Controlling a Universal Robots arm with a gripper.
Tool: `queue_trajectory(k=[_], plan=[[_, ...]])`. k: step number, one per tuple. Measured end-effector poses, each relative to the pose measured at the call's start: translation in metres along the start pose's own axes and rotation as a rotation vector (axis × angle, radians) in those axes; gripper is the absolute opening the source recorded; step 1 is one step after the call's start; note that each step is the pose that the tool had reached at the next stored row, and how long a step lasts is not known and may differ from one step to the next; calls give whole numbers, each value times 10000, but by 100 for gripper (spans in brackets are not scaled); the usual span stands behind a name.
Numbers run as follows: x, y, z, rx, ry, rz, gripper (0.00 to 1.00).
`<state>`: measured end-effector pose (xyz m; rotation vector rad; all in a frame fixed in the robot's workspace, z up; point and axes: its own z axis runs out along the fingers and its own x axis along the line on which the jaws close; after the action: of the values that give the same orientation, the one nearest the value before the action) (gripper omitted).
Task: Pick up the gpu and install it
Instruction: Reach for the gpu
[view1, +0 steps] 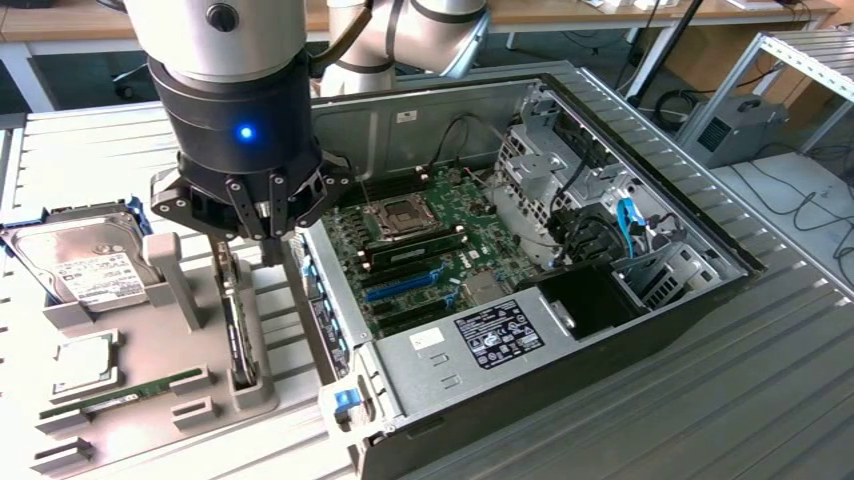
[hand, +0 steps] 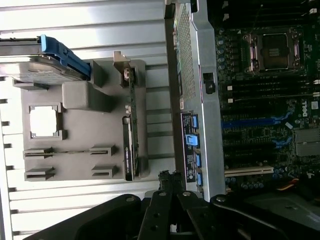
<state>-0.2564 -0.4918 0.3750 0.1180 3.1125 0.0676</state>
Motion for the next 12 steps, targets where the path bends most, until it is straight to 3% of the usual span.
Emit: queue_trajectory(k=[12], plan=[[75, -17, 10, 0, 0, 0, 11]])
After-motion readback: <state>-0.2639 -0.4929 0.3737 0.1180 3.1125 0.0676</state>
